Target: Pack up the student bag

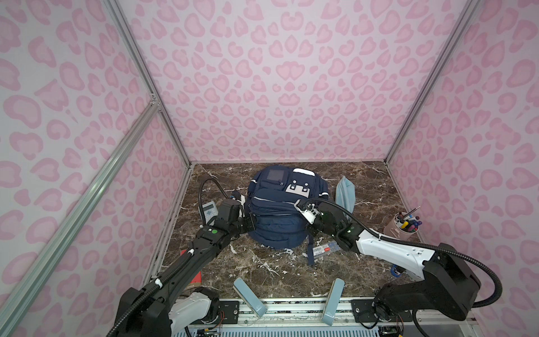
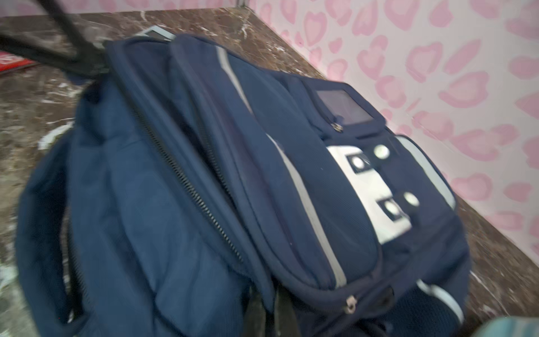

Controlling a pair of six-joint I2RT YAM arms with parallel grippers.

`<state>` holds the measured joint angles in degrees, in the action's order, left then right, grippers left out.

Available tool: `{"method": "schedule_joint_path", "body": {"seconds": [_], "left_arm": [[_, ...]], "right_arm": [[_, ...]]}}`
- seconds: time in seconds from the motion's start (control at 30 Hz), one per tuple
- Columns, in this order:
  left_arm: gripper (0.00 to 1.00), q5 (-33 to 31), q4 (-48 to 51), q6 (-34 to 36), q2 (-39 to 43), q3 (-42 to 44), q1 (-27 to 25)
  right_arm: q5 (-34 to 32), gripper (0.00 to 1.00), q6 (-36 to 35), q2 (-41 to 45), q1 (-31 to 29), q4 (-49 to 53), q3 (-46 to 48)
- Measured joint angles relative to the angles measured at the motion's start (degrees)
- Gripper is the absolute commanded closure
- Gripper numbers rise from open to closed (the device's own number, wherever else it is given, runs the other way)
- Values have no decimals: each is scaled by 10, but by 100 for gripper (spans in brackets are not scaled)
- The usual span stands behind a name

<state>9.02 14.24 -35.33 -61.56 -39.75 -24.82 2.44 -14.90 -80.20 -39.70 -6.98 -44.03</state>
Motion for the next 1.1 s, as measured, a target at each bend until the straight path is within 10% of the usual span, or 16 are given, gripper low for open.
{"method": "schedule_joint_path", "body": {"seconds": [0.2, 0.43, 0.87, 1.1], "left_arm": [[97, -20, 9, -42, 10, 10, -104], [97, -27, 0, -69, -17, -27, -180], [97, -27, 1, -94, -40, -36, -224], [97, -32, 11, -85, -43, -52, -225]], "right_arm": [[-61, 45, 48, 73, -11, 39, 18], [-23, 46, 17, 134, -106, 26, 44], [2, 65, -41, -6, -134, 54, -62], [10, 50, -32, 42, -89, 94, -27]]}}
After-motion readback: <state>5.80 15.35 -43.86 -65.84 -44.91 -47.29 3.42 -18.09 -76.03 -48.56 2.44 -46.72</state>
